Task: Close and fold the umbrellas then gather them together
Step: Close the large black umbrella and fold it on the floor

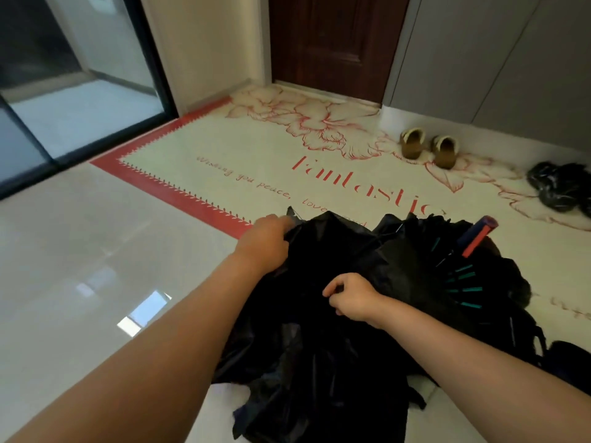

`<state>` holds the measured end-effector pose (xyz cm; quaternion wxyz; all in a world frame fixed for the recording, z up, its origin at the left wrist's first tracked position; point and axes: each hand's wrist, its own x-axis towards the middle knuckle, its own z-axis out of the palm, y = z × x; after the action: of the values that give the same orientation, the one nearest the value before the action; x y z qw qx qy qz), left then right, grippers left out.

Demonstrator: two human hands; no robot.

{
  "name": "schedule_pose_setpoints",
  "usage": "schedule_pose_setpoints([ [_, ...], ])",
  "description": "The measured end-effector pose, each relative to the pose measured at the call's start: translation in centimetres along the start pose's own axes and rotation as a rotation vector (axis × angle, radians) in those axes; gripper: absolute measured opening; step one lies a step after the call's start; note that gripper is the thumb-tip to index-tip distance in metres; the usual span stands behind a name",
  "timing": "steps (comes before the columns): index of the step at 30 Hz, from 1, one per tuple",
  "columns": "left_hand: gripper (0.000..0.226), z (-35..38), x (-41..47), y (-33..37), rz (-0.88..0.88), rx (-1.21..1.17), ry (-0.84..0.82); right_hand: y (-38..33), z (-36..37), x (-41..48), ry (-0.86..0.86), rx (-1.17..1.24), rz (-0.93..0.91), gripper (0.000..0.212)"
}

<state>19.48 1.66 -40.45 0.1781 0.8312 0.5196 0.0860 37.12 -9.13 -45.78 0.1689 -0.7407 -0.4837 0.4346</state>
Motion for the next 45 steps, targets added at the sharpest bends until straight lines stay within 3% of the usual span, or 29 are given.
schedule_pose_setpoints([
  [5, 0.098, -4.5, -5.6, 2.3, -0.063, -0.017, 0.054, -1.2, -2.0, -6.4, 0.128, 0.016, -0.183, 0.024],
  [8, 0.111, -6.4, -8.5, 3.2, -0.091, -0.178, 0.172, -1.6, -2.0, -10.2, 0.2, -0.046, -0.315, 0.022],
  [12, 0.087, -7.5, -10.9, 3.9, 0.002, -0.391, 0.155, -1.9, -1.5, -13.4, 0.261, -0.091, -0.428, 0.016],
  [16, 0.048, -6.4, -12.5, 3.6, 0.047, -0.252, 0.072, 0.2, 0.4, -14.1, 0.245, -0.202, -0.431, 0.008],
  [21, 0.049, -3.9, -13.4, 1.4, -0.042, -0.022, -0.238, 3.5, 3.0, -12.7, 0.07, -0.456, -0.313, 0.011],
  [27, 0.041, -1.1, -13.5, 0.8, -0.028, 0.061, -0.368, 5.0, 2.7, -11.7, -0.185, -0.62, -0.184, 0.041],
  [30, 0.042, 1.5, -13.8, 1.0, 0.01, 0.123, -0.49, 3.3, 1.3, -11.4, 0.134, -0.779, -0.417, 0.028],
  [32, 0.044, 2.8, -13.7, 1.2, 0.017, 0.116, -0.555, 2.1, 0.3, -10.4, 0.351, -0.632, -0.522, 0.022],
  [34, 0.041, 3.6, -13.5, 1.5, -0.001, 0.098, -0.606, 1.6, -0.4, -8.8, 0.402, -0.478, -0.47, 0.019],
  [38, 0.031, 5.0, -13.2, 1.2, -0.191, -0.035, -0.695, 2.9, 1.0, -5.8, 0.134, -0.48, -0.305, 0.055],
  [40, 0.031, 5.8, -13.5, 0.2, -0.12, 0.12, -0.594, 4.6, 3.0, -4.9, 0.003, -0.443, -0.278, 0.055],
  [43, 0.029, 8.1, -15.2, -2.2, 0.056, 0.373, -0.269, 7.6, 5.8, -4.8, -0.134, -0.552, -0.164, 0.054],
  [45, 0.048, 9.8, -16.3, -3.6, 0.091, 0.293, -0.283, 9.1, 6.7, -5.5, -0.153, -0.607, -0.142, 0.064],
])
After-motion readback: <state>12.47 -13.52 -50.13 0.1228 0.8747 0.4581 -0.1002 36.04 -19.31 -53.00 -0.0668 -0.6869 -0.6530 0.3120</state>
